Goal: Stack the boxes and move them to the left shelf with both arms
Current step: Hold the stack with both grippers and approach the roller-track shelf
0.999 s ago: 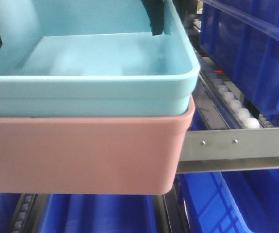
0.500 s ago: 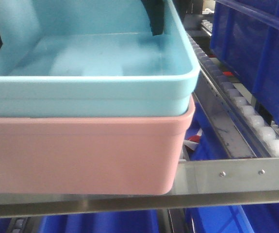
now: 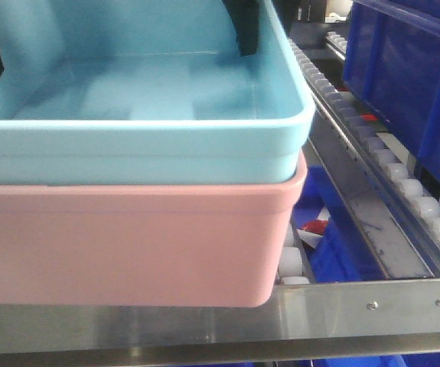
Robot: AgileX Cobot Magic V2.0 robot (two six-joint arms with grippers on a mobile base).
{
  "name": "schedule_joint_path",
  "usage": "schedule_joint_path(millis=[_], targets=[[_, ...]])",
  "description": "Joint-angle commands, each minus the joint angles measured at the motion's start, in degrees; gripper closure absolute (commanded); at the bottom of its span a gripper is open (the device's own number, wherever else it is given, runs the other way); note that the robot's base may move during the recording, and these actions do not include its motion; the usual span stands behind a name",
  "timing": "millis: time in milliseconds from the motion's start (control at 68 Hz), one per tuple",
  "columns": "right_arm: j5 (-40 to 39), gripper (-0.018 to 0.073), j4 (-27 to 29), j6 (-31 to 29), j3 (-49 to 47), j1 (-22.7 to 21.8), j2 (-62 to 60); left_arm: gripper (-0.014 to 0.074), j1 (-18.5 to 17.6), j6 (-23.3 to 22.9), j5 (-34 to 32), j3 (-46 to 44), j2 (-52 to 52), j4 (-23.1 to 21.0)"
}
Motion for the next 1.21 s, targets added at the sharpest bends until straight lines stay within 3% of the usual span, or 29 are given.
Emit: schedule_joint_path(millis=[0, 500, 720, 955, 1190], targets=[[-12.0, 0.0505, 3.4, -1.0, -2.3, 2.0, -2.6, 0.0606, -1.8, -0.8, -12.8, -2.9, -1.9, -5.2], [-13.2, 0.0505, 3.4, -1.0, -2.3, 2.0, -2.6, 0.0606, -1.8, -0.7, -13.7, -2.9, -1.9, -4.1], [-13.5, 0.0505, 3.3, -1.1, -2.3, 2.0, -2.7, 0.0606, -1.5, -0.7, -14.0, -2.9, -1.9, 1.8], [-13.7, 0.0505, 3.0, -4.1, -2.3, 1.4, -2.7, 0.0606, 2.0, 0.0, -15.5, -2.9, -1.9, 3.1], [-16.6, 0.0505, 3.1, -7.0, -2.3, -2.6, -2.7, 0.0606, 3.6, 1.3, -18.4, -2.9, -1.9, 3.0]])
